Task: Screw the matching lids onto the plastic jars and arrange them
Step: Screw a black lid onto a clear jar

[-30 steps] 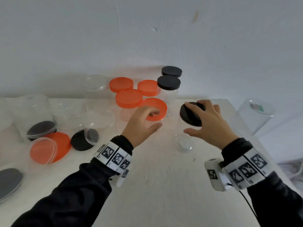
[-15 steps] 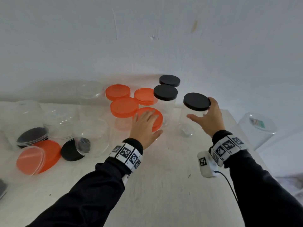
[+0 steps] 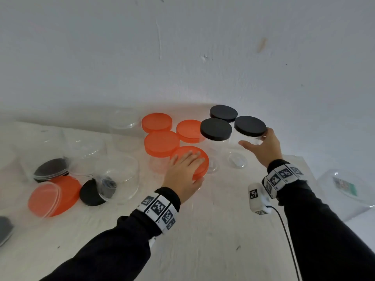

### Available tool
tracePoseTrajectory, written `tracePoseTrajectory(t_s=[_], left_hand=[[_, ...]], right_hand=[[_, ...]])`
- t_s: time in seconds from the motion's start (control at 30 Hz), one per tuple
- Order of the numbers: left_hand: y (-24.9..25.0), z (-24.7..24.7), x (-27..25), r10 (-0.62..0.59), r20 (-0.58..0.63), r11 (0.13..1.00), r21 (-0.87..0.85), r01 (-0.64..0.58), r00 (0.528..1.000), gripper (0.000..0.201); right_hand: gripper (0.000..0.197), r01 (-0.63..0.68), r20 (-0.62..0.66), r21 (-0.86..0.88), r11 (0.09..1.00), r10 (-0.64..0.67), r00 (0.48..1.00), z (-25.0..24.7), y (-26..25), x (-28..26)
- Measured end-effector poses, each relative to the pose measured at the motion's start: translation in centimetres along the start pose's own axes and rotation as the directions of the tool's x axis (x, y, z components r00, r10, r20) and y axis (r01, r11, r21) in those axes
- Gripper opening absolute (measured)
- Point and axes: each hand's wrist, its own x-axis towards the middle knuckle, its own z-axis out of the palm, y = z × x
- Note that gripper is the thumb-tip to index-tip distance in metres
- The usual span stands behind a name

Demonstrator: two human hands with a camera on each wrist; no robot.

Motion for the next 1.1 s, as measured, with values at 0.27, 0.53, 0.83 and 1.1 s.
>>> tracePoseTrajectory(t_s=[0.27,0.53,0.83,1.1], left_hand=[[0.1,0.1,-0.1,0.004,-0.016,1.0,-0.012,-0.004,1.0,0.049],[0.3,-0.1,-0.1,-0.009,0.016,1.0,0.025,0.009,1.0,0.05],[0.2,-0.1,0.0,-0.016,0.028,0.999,0.029,0.015,0.999,0.051],[-0.2,0.3,-0.2,0.045,-0.051,0.999,-0.002,-0.045,0.998,0.049]], right_hand=[[0.076,0.028,0.022,-0.001,1.0,-0.028,0.999,0.5,0.4,1.2],[0.078,0.007,0.053,0.0,1.0,-0.007,0.999,0.4,0.2,1.2],[0.091,0.071,-0.011,-0.103,0.992,-0.073,0.997,-1.6,-3.4,-2.5],[0.03,0.225,-0.189,-0.468,0.855,-0.345,0.919,-7.5,-4.5,-9.1]])
